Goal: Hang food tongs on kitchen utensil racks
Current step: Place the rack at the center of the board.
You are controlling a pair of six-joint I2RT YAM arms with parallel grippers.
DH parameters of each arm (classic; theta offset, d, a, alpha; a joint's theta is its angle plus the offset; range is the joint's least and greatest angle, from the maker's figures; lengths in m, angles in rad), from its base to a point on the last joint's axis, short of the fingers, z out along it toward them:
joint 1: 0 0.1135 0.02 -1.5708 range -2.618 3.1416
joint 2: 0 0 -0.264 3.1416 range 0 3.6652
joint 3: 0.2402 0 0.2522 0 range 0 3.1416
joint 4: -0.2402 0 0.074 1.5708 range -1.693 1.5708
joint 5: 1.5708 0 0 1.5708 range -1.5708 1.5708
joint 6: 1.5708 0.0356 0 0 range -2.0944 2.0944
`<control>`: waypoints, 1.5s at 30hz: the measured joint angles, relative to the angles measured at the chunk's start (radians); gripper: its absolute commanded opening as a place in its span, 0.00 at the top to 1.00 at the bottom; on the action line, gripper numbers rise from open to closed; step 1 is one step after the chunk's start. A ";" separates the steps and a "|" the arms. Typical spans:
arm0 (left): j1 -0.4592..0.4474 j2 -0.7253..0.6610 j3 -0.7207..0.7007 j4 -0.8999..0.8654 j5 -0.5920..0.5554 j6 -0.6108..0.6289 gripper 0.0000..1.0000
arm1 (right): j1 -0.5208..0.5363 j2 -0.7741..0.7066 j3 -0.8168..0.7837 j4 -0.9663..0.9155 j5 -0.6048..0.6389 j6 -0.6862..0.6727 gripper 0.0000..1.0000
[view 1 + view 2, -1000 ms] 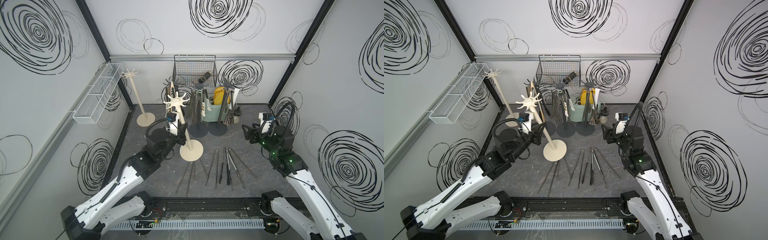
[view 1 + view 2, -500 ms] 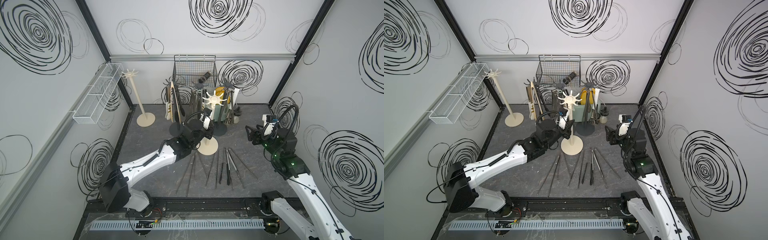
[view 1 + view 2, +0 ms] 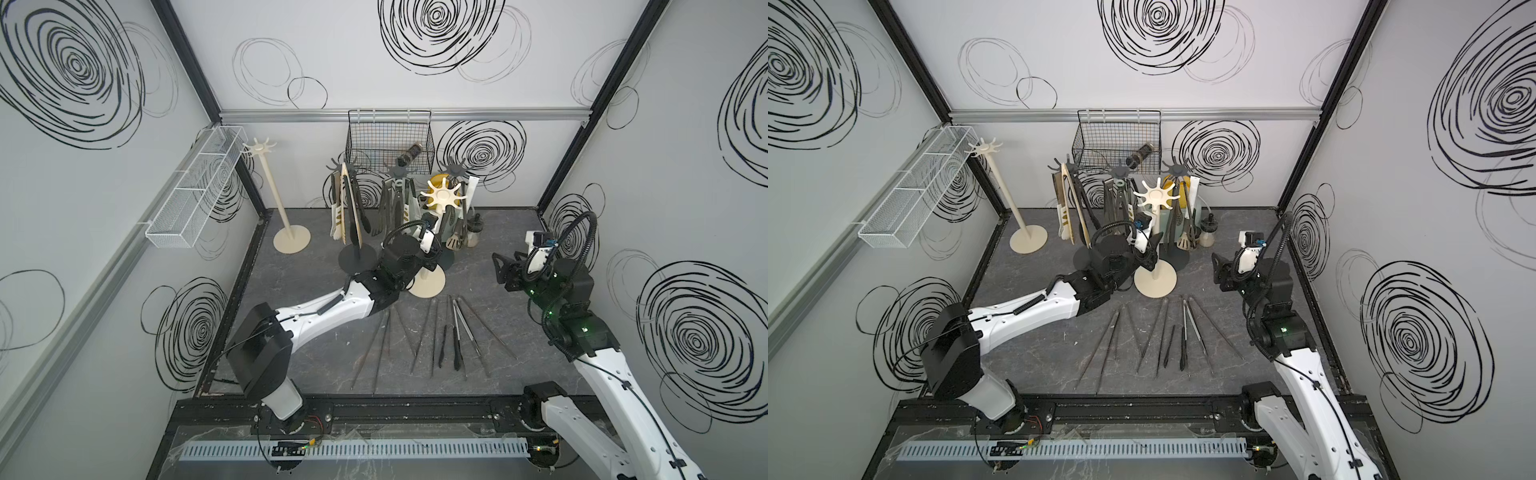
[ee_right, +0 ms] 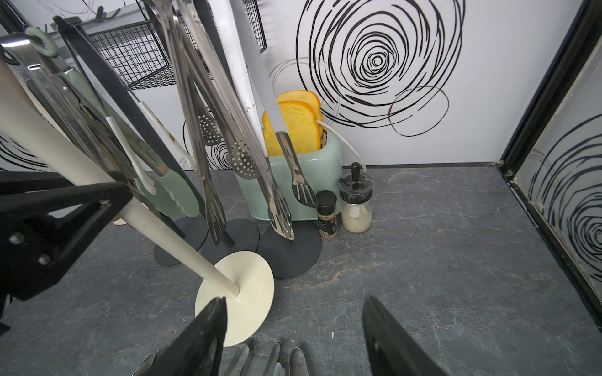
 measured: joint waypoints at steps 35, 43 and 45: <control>0.008 0.035 -0.093 0.092 0.013 -0.063 1.00 | 0.000 -0.012 -0.010 0.000 -0.007 0.000 0.32; 0.003 0.028 -0.093 0.069 0.009 -0.097 1.00 | 0.000 -0.012 -0.011 0.000 -0.011 0.000 0.32; 0.000 0.028 -0.093 0.068 0.007 -0.097 1.00 | 0.000 -0.012 -0.012 0.000 -0.013 0.000 0.32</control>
